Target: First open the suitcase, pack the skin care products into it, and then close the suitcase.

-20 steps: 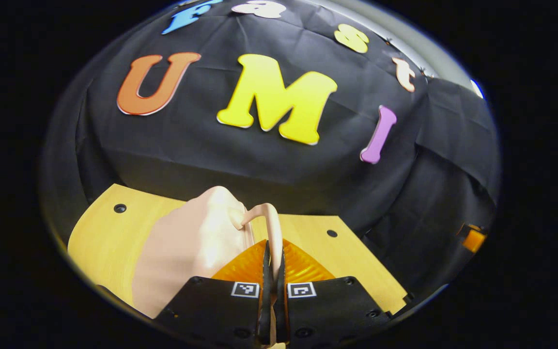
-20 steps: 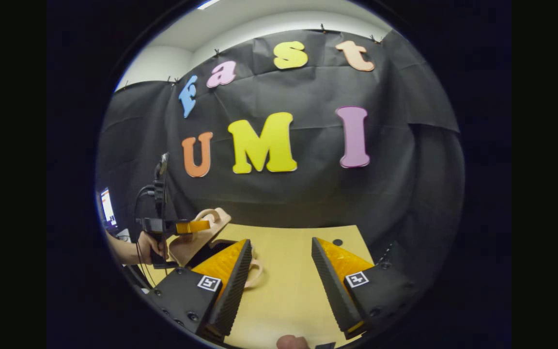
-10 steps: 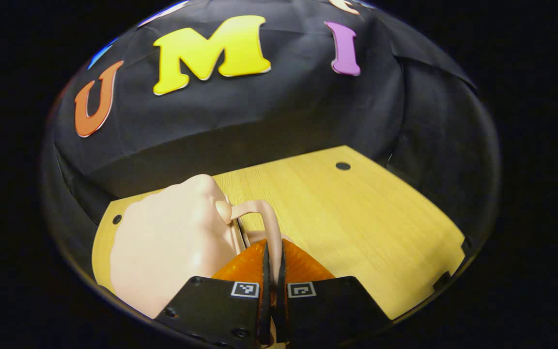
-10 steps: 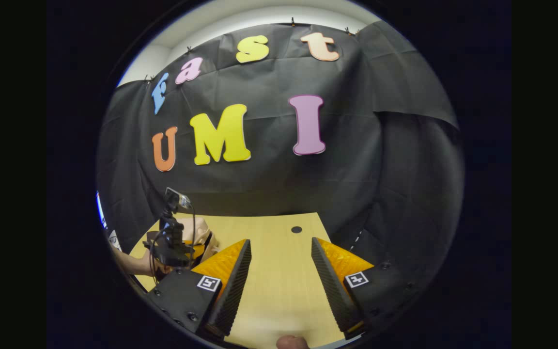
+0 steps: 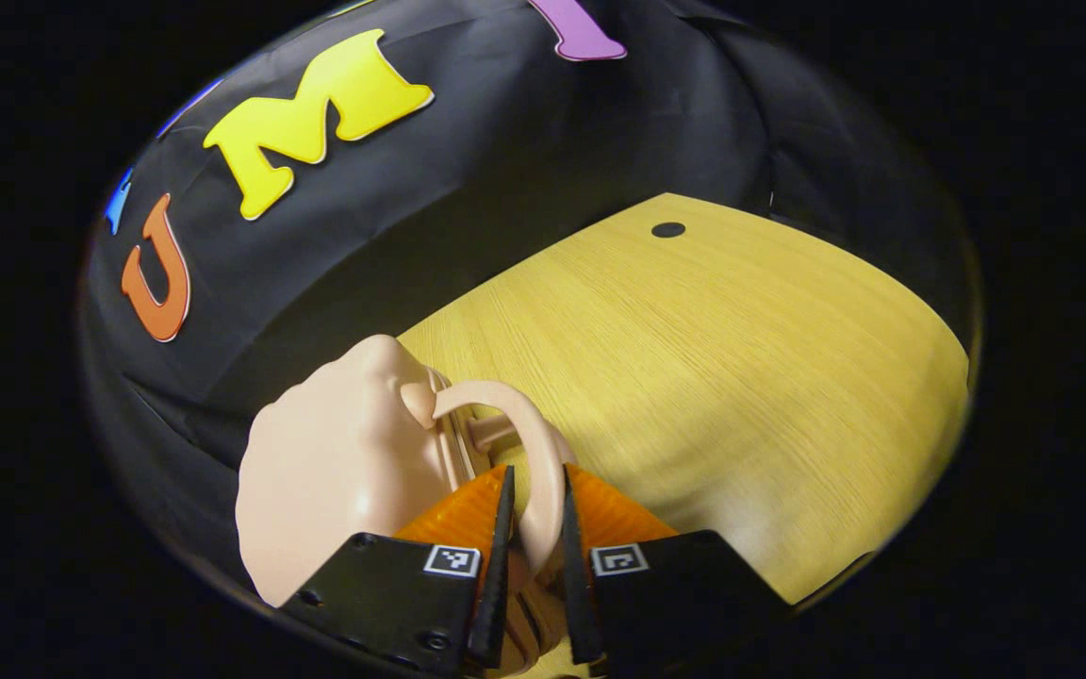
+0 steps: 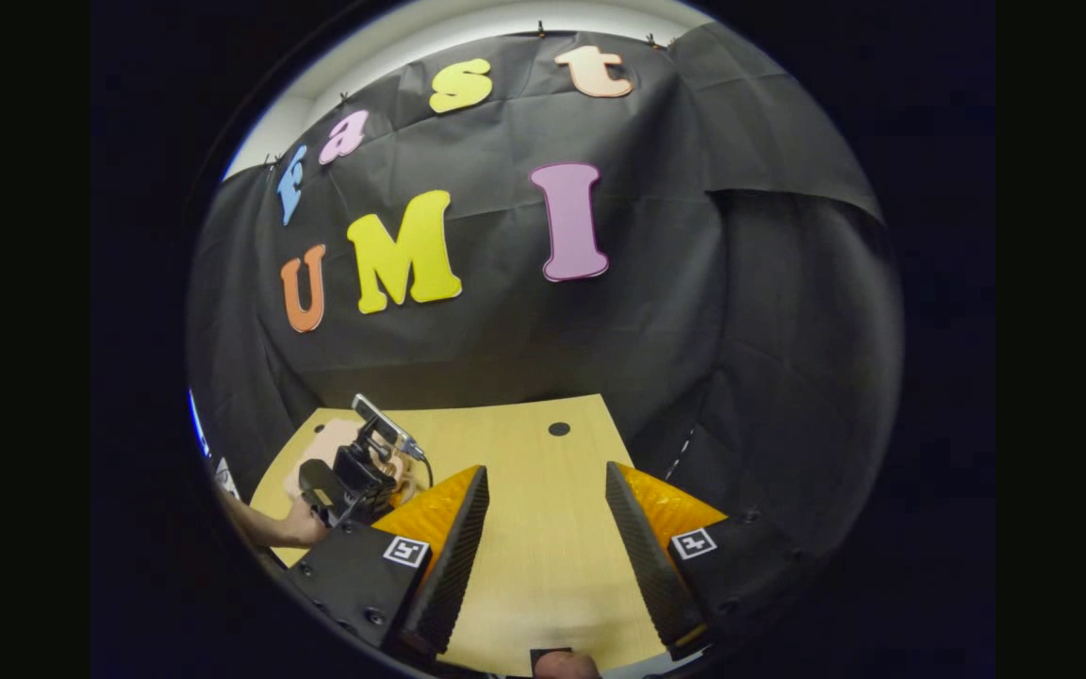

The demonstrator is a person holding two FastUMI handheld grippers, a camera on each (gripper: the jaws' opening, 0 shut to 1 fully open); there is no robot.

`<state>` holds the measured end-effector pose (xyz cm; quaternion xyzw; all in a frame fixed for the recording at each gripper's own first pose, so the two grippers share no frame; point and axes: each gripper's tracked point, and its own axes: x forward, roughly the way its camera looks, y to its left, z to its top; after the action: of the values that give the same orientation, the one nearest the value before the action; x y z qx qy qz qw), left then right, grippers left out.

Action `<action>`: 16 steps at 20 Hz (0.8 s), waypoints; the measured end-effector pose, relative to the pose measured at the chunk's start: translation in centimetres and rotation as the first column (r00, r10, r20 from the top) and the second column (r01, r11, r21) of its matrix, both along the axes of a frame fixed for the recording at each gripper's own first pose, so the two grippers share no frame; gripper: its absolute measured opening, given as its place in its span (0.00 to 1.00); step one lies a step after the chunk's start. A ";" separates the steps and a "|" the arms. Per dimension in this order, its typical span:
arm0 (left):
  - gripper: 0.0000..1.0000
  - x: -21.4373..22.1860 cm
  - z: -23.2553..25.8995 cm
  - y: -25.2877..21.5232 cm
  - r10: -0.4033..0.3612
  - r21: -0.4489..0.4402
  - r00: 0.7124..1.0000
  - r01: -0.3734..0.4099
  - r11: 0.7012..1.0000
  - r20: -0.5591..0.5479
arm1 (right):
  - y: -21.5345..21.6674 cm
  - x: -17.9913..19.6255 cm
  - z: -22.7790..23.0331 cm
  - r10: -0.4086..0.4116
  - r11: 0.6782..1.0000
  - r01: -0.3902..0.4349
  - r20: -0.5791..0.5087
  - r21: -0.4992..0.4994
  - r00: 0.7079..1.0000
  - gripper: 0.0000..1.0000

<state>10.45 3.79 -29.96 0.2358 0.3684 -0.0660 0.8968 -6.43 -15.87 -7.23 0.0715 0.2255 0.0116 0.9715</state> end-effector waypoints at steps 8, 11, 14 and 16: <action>0.84 -1.7 7.8 0.7 0.080 -0.093 0.984 -0.065 0.994 0.161 | 3.5 2.7 0.7 0.067 0.998 -0.067 0.035 0.001 0.997 0.75; 0.93 -0.4 17.7 1.9 0.157 -0.200 0.904 -0.082 0.976 0.399 | 5.4 5.2 2.3 0.093 0.996 -0.094 0.088 0.001 0.992 0.75; 0.96 -0.2 27.8 4.4 0.213 -0.255 0.773 -0.069 0.964 0.597 | 8.3 8.2 7.2 0.122 0.992 -0.118 0.204 -0.031 0.971 0.75; 0.96 -0.3 33.0 5.4 0.223 -0.276 0.688 -0.034 0.961 0.691 | 9.9 9.8 11.0 0.125 0.992 -0.116 0.290 -0.050 0.949 0.75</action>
<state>10.13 9.18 3.03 0.1055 -0.0044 0.0502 0.9931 3.35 -5.99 3.79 0.0394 0.0832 0.0778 0.9927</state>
